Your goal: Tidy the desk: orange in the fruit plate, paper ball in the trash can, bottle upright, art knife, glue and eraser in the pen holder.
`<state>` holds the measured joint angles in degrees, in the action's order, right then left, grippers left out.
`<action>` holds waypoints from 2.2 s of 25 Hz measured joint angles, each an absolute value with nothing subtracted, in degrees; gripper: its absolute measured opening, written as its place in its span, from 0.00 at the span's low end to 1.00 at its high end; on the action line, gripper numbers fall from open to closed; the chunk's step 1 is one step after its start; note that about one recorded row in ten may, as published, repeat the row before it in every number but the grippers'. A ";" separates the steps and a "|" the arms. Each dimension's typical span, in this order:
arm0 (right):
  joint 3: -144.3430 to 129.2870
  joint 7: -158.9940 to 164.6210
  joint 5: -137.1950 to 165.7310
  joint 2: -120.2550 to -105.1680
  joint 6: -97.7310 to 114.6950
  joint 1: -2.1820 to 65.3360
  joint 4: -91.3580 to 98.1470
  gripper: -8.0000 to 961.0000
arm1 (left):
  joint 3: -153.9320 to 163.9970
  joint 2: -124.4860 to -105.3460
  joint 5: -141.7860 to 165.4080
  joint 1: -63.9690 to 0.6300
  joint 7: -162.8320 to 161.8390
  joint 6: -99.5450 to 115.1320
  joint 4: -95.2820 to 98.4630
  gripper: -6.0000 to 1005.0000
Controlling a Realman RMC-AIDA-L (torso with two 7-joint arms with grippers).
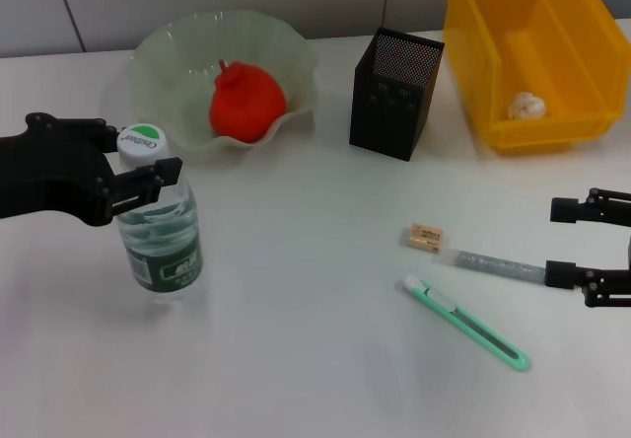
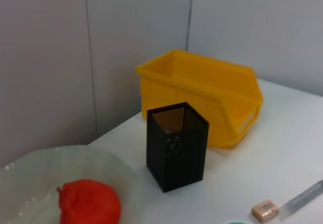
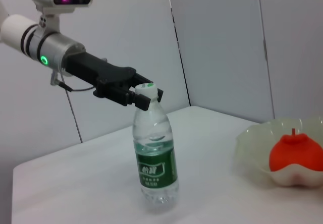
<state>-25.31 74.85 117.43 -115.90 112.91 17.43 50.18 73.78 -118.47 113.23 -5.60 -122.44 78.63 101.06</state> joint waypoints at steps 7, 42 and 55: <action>-25.31 74.85 116.92 -116.10 113.21 17.48 49.89 0.76 | 69.69 -118.46 101.83 -5.95 -109.69 78.42 90.07 0.48; -26.02 74.27 117.28 -117.45 113.17 18.85 49.56 0.74 | 63.69 -118.47 90.78 -11.07 -81.69 78.54 60.62 0.50; -26.01 74.26 117.29 -117.42 113.11 19.19 49.57 0.73 | 60.97 -118.37 89.10 -10.73 -81.65 81.77 60.26 0.70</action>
